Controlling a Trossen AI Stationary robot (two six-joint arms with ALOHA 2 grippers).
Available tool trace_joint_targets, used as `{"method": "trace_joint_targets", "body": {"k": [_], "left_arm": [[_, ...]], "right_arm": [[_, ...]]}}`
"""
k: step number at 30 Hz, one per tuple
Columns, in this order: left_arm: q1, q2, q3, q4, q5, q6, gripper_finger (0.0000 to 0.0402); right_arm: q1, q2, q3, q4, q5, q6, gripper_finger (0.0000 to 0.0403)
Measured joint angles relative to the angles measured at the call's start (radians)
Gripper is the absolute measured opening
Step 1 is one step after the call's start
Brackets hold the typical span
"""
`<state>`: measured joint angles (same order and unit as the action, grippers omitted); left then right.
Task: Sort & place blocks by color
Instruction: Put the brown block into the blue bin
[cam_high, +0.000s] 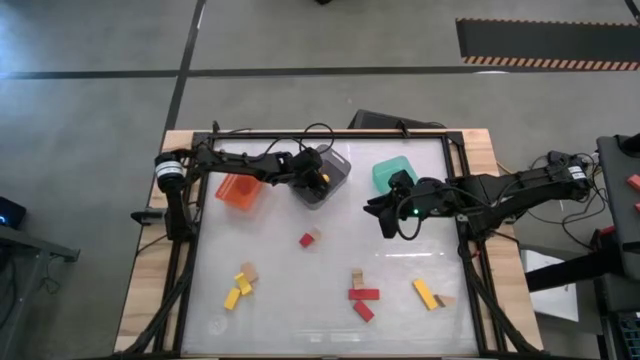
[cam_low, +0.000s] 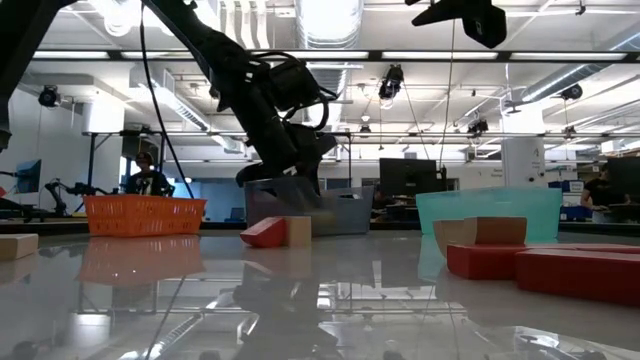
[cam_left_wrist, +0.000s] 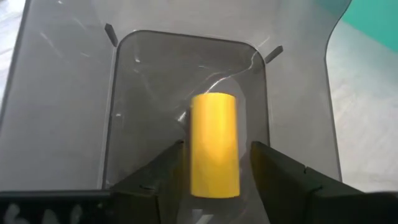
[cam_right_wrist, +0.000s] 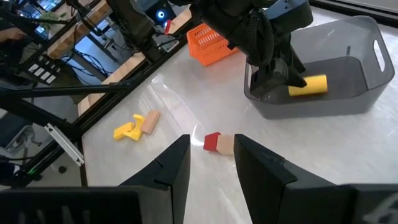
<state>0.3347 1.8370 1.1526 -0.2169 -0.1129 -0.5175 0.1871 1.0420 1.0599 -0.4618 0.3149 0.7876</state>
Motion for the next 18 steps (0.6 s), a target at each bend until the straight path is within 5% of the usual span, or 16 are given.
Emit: {"method": "trace_joint_targets", "body": {"k": [7, 18], "left_arm": [[0.000, -0.012, 0.000, -0.001, 0.008, 0.000, 0.0204], [-0.018, -0.177, 0.000, -0.001, 0.024, 0.001, 0.0208]], "right_arm": [[0.000, 0.000, 0.000, -0.001, -0.016, 0.042, 0.0114], [0.000, 0.000, 0.000, -0.007, -0.218, 0.268, 0.0114]]}}
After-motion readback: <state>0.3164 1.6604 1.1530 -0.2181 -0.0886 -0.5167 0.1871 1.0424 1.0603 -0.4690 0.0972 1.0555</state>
